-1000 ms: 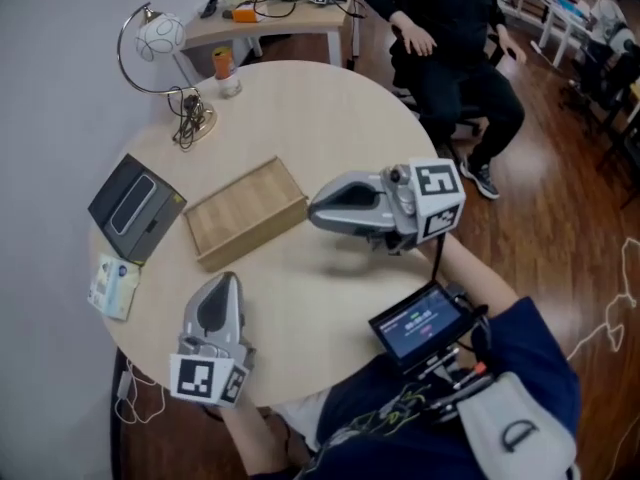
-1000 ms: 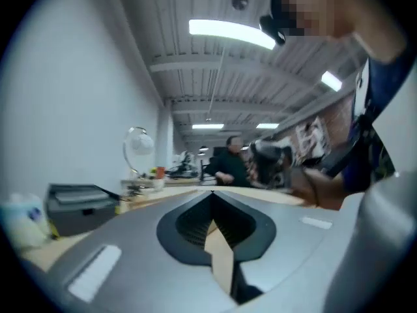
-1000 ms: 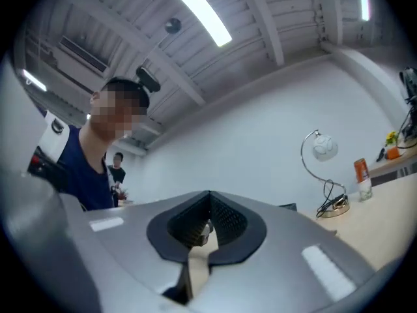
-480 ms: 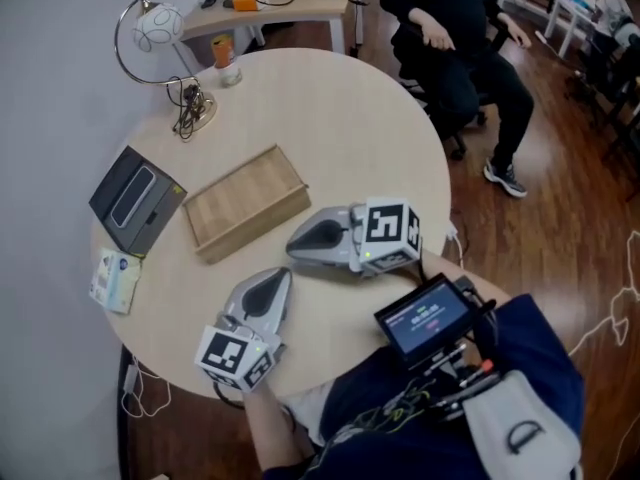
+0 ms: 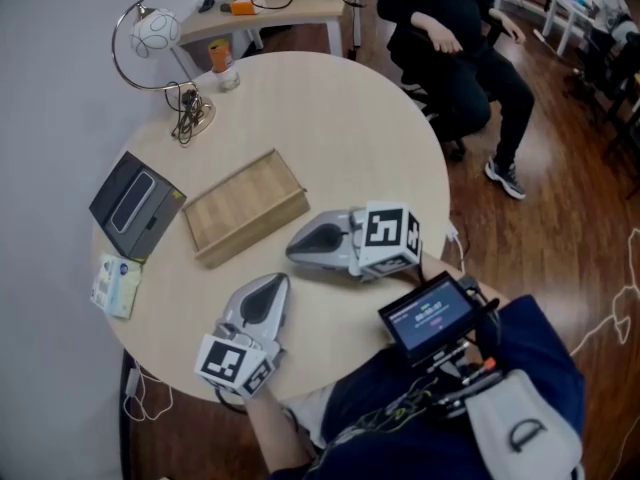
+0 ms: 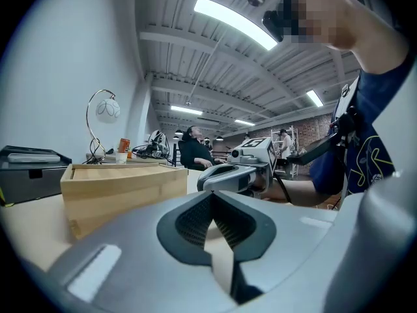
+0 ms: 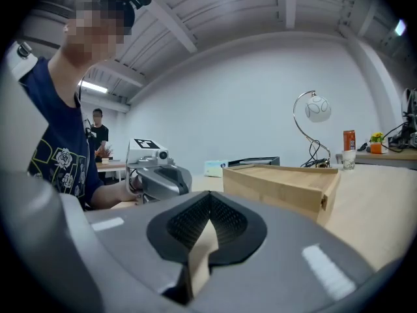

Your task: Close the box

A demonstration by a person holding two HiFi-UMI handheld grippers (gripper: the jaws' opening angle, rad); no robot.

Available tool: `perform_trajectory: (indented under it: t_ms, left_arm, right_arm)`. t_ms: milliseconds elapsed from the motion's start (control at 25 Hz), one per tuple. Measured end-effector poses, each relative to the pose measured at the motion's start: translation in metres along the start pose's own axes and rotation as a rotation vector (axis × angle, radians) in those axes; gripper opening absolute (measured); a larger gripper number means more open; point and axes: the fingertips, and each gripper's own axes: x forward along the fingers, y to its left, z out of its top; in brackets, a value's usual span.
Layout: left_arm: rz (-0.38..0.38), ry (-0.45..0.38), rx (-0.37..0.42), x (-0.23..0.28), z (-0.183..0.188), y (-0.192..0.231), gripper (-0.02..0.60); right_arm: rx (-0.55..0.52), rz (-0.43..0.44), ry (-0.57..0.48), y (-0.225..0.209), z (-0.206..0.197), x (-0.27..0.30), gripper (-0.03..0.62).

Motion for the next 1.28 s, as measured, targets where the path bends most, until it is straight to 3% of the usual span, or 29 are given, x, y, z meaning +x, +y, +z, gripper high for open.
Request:
perform_trajectory:
  t_ms: [360, 1280]
  left_arm:
    - [0.0, 0.005, 0.006, 0.0, 0.001, -0.001, 0.003]
    - [0.0, 0.003, 0.003, 0.0, 0.002, -0.002, 0.003]
  right_arm:
    - [0.003, -0.012, 0.007, 0.0, 0.003, -0.001, 0.018]
    - [-0.009, 0.057, 0.007, 0.01, 0.001, -0.001, 0.018]
